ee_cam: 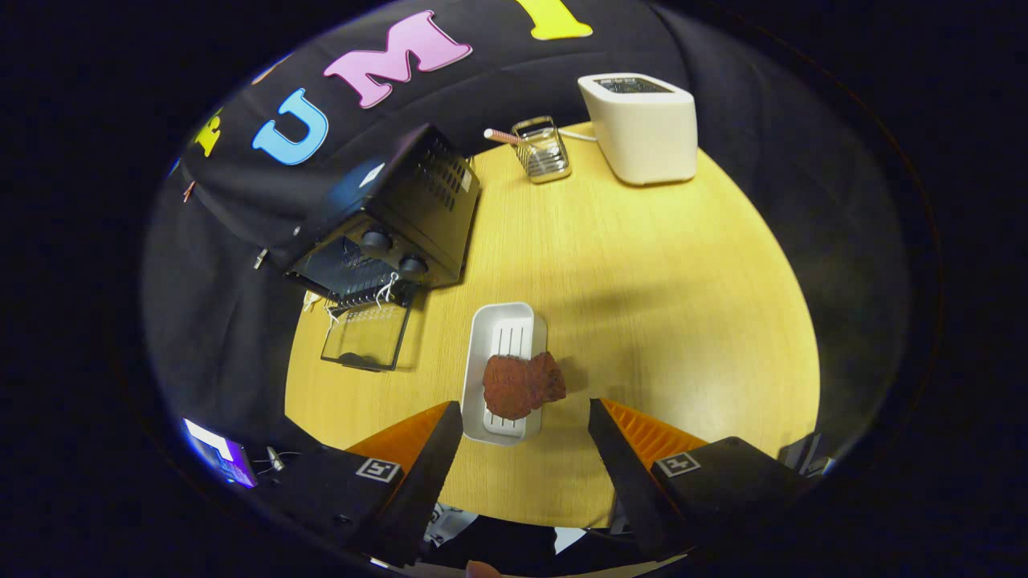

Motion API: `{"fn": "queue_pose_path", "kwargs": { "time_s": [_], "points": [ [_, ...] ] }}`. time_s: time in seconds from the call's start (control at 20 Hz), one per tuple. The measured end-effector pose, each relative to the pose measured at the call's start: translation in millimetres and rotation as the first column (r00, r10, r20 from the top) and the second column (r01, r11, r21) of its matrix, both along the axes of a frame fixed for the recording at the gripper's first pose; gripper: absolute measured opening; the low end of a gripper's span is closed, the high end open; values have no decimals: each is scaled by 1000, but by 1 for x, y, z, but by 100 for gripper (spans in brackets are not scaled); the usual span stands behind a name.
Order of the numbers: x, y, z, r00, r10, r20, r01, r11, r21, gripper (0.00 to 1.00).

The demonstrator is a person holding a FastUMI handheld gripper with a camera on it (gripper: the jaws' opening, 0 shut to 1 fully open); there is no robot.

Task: Open the toaster oven, put the food inside, and close the toaster oven door.

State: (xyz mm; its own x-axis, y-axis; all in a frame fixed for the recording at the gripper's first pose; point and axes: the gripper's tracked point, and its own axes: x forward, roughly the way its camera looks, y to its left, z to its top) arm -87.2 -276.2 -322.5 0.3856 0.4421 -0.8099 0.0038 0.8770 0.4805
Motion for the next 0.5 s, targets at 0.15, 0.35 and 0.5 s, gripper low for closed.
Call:
{"fn": "queue_pose_path", "kwargs": {
  "time_s": [0.15,0.35,0.5],
  "points": [
    [13,4,-15,999,-4,-34,6,998,58,96],
    [26,7,-27,997,-11,-77,20,993,118,86],
    [29,11,-39,993,32,-114,-14,988,151,71]
  ]
}}
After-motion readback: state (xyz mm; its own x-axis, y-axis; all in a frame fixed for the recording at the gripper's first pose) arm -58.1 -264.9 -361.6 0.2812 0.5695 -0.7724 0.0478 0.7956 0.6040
